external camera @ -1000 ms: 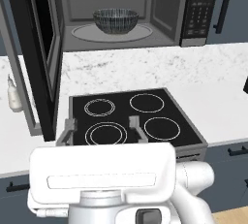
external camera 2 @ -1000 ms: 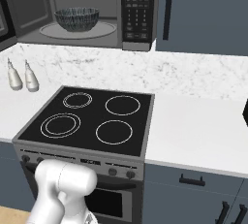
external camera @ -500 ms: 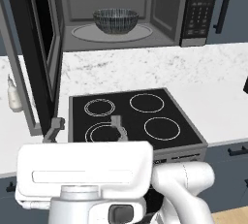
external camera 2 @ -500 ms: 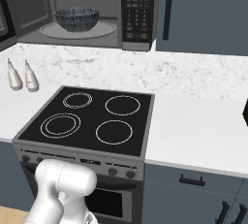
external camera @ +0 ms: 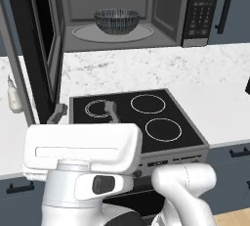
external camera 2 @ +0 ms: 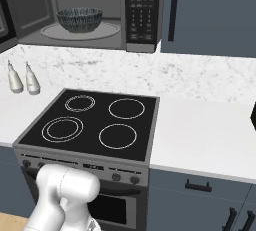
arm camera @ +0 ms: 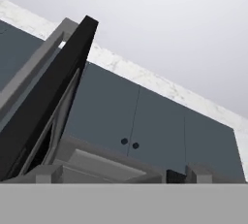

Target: Open the microwave, place the bowl with waffle inside the microwave, then close the microwave door and turn it on.

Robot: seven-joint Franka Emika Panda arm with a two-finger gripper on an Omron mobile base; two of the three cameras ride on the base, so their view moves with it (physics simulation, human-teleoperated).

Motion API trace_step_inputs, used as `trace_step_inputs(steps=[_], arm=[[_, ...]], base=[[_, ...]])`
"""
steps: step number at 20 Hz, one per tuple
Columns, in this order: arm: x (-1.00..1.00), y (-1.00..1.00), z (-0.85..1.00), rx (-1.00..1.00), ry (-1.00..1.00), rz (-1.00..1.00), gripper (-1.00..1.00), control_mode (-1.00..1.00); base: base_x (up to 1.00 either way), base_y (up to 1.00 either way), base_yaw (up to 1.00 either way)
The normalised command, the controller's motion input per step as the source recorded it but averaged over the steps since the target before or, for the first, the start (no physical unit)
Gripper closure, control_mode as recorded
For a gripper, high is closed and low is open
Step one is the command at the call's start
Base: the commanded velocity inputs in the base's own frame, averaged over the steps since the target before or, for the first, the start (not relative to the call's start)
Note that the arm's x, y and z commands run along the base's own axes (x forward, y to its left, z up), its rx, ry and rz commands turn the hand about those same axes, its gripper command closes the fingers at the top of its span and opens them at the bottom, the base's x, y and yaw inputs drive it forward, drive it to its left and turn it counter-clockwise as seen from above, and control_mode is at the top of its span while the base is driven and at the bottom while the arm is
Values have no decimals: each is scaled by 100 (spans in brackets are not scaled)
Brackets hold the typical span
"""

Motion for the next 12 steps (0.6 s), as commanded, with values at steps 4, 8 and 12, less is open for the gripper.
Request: trace_step_inputs(steps=[4,8,12], arm=[[27,10,0,-3,2,-10,-100,-100],[7,19,0,-2,0,-11,-100,-100],[0,29,0,-2,0,-8,-100,-100]], base=[[0,0,0],[0,0,0],[0,0,0]])
